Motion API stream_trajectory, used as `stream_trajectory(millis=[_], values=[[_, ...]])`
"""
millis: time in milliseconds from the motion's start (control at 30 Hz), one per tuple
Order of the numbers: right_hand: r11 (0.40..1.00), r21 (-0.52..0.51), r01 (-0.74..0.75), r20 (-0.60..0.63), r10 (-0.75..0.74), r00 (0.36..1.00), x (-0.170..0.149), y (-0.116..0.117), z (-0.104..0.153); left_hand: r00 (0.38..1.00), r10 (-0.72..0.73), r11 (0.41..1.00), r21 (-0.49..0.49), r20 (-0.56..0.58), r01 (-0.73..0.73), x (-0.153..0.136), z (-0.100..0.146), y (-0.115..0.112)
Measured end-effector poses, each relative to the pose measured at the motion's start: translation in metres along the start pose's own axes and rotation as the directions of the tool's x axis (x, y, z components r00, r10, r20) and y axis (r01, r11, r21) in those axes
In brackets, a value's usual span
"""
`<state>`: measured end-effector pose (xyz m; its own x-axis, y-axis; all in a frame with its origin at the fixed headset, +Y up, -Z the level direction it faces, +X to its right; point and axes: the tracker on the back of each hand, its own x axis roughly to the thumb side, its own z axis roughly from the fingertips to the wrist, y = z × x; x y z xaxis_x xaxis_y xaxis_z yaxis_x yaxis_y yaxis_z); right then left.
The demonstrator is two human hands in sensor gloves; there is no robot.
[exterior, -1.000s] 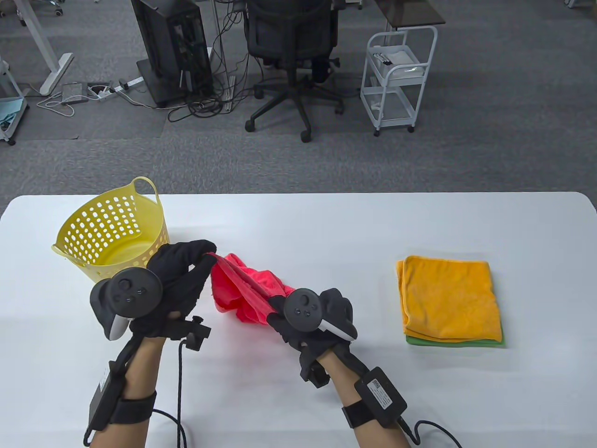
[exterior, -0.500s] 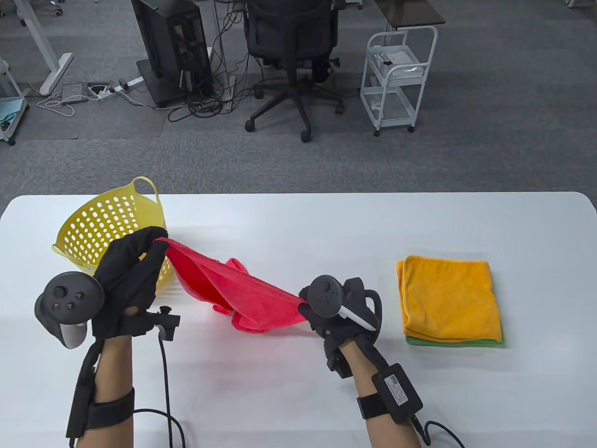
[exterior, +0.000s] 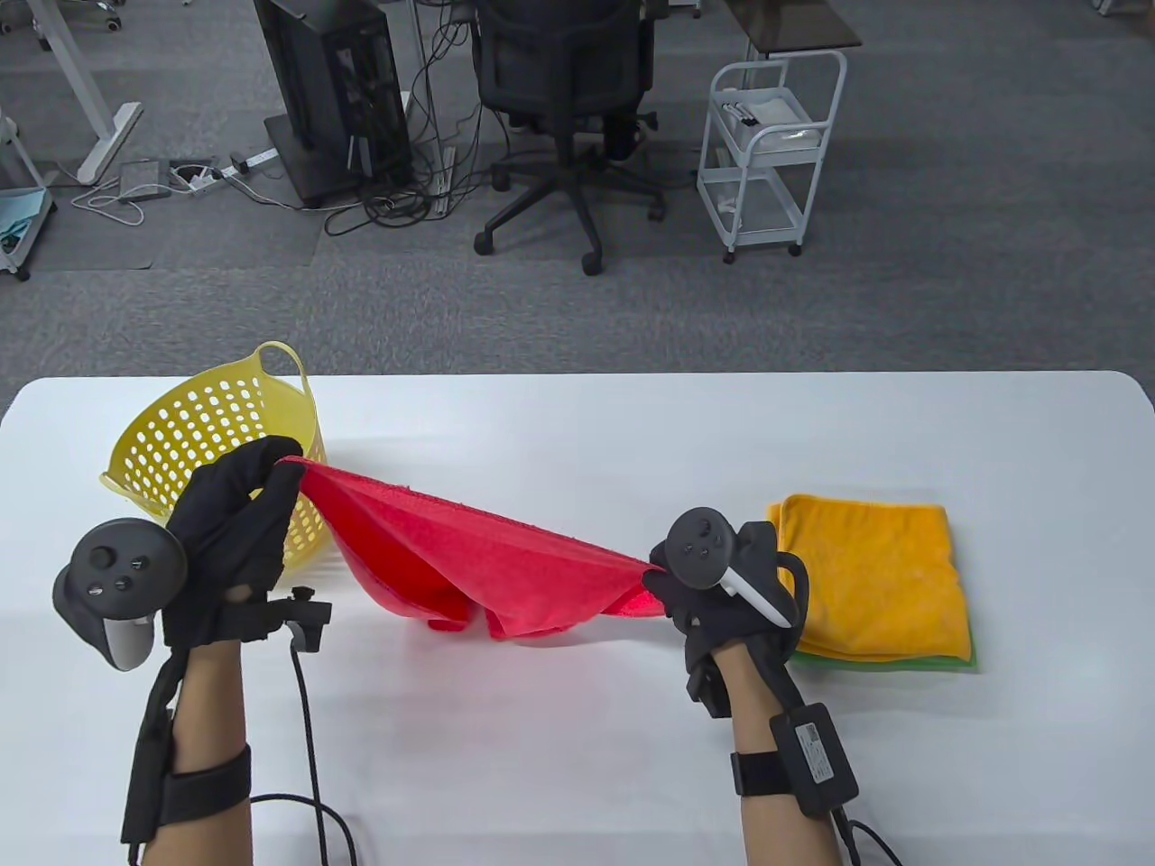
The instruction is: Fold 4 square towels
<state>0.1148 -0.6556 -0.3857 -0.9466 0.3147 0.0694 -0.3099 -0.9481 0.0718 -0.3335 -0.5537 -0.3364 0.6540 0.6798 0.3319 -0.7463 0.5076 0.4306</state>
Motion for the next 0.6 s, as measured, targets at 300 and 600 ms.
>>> stream_trajectory(millis=[300, 600], values=[[0.986, -0.148, 0.079, -0.04, -0.086, 0.996, -0.013, -0.029, 0.012, 0.998, 0.022, 0.999, 0.037, -0.057, -0.02, -0.015, -0.001, 0.005], [0.866, -0.333, 0.373, 0.163, -0.337, 0.928, -0.029, -0.098, 0.063, 0.997, 0.083, 0.993, 0.084, -0.004, -0.082, -0.009, 0.004, 0.03]])
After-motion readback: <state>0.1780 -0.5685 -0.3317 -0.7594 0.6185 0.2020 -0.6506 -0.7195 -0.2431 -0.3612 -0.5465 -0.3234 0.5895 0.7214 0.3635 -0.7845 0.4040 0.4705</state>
